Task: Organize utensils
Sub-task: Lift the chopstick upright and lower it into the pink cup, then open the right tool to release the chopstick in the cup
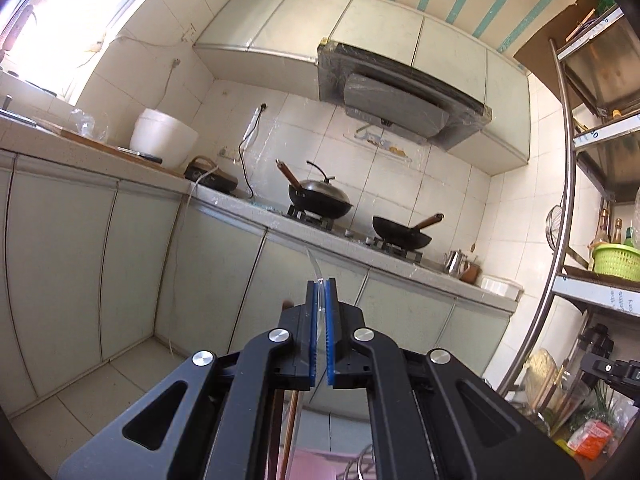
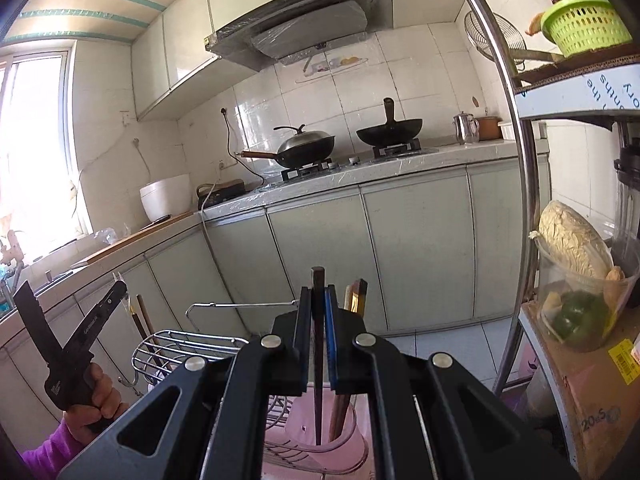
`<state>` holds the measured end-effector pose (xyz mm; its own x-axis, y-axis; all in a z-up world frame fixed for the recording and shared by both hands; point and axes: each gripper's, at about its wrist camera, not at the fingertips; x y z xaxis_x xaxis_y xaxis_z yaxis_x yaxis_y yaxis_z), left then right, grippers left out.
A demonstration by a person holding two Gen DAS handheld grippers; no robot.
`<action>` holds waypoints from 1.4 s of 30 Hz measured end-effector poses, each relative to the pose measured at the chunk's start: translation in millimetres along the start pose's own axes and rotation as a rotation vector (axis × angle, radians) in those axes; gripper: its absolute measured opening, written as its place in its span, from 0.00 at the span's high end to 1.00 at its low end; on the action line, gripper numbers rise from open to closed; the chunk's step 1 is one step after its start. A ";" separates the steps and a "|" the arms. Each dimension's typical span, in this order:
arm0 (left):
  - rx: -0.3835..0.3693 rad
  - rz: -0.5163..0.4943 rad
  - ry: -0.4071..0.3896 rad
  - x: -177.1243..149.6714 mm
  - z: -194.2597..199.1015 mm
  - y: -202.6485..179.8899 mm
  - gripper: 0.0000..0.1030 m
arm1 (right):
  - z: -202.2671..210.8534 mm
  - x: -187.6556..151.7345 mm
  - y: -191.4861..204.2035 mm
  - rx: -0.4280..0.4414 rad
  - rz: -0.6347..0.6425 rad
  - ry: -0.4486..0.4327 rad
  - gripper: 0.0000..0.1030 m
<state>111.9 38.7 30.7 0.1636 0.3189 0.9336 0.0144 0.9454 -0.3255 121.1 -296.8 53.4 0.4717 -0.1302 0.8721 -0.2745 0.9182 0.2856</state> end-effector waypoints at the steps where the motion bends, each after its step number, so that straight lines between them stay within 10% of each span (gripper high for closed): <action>1: -0.001 0.001 0.016 -3.3 0.6 0.5 0.98 | -2.2 -3.1 -1.5 0.002 -0.007 0.012 0.94; 21: 0.036 -0.011 0.328 -29.8 2.6 10.4 0.97 | -36.5 -43.0 -10.0 -0.020 -0.028 0.207 0.93; 28: 0.043 0.022 0.386 -27.1 7.3 18.0 0.61 | -42.5 -48.0 -13.1 -0.009 -0.050 0.271 0.76; 42: 0.059 -0.019 0.455 -32.6 49.5 6.5 0.60 | 0.1 -70.3 -7.1 0.017 -0.052 0.261 0.76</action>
<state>57.8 37.7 5.6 0.5807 0.2524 0.7740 -0.0325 0.9572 -0.2877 89.8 -294.2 -9.9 0.6848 -0.0743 0.7249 -0.2575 0.9059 0.3361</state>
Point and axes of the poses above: each gripper's, at about its wrist camera, not at the fingertips, and z roughly against the way its jaws point, y to its left, x to its top, and after that the axes turned 10 degrees about y, right-handed
